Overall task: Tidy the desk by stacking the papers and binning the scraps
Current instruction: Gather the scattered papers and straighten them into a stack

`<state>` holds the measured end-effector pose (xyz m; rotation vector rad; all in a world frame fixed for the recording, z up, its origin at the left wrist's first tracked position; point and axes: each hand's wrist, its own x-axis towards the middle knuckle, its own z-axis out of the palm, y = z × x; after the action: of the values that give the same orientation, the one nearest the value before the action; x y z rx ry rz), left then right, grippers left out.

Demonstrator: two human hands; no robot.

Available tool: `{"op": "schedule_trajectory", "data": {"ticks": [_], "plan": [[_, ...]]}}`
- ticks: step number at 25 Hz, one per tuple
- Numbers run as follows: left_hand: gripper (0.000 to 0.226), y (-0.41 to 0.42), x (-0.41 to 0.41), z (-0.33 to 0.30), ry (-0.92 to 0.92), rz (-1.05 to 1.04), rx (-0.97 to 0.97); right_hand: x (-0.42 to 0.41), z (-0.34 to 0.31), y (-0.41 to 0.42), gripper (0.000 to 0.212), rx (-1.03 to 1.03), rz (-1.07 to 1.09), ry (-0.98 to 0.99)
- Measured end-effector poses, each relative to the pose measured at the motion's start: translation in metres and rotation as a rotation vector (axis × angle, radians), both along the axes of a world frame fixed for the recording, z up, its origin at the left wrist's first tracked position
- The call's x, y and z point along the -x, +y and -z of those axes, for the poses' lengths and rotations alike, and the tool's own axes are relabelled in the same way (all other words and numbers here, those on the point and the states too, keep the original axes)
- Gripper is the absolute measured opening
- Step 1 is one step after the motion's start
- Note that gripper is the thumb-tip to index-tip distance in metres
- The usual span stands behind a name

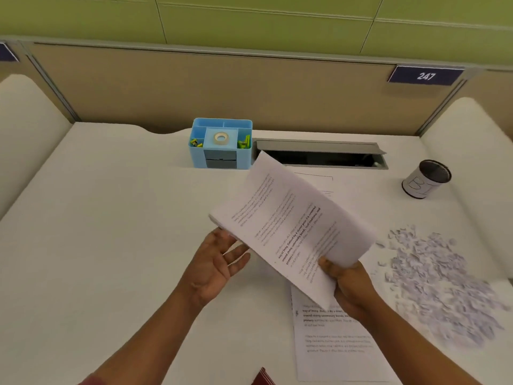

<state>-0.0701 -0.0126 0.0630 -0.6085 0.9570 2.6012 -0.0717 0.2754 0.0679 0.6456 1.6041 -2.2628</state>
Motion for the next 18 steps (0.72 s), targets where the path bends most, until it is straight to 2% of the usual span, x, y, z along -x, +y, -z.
{"op": "schedule_trajectory", "data": {"ticks": [1, 5, 7, 11, 14, 16, 18], "plan": [[0.026, 0.024, 0.001, -0.004, -0.006, -0.02, 0.027, -0.002, 0.0, 0.001, 0.037, 0.019, 0.043, 0.006], [0.037, 0.101, 0.005, -0.008, -0.113, -0.058, 0.085, -0.009, 0.0, 0.007, 0.037, 0.038, 0.135, 0.044], [0.035, 0.123, 0.007, -0.01, -0.115, -0.073, 0.111, -0.012, 0.001, 0.011, 0.036, 0.028, 0.142, 0.059], [0.036, 0.144, 0.014, -0.011, -0.089, -0.141, 0.315, -0.015, 0.0, 0.027, 0.035, 0.044, 0.083, 0.064], [0.038, 0.151, 0.022, -0.011, -0.072, -0.18, 0.459, -0.011, -0.004, 0.049, 0.043, 0.095, -0.011, 0.029], [0.037, 0.151, 0.028, -0.012, -0.065, -0.167, 0.554, -0.002, -0.008, 0.074, 0.046, 0.176, -0.036, -0.011], [0.038, 0.148, 0.029, -0.012, -0.039, -0.106, 0.626, 0.011, -0.015, 0.106, 0.037, 0.234, -0.074, -0.037]]}}
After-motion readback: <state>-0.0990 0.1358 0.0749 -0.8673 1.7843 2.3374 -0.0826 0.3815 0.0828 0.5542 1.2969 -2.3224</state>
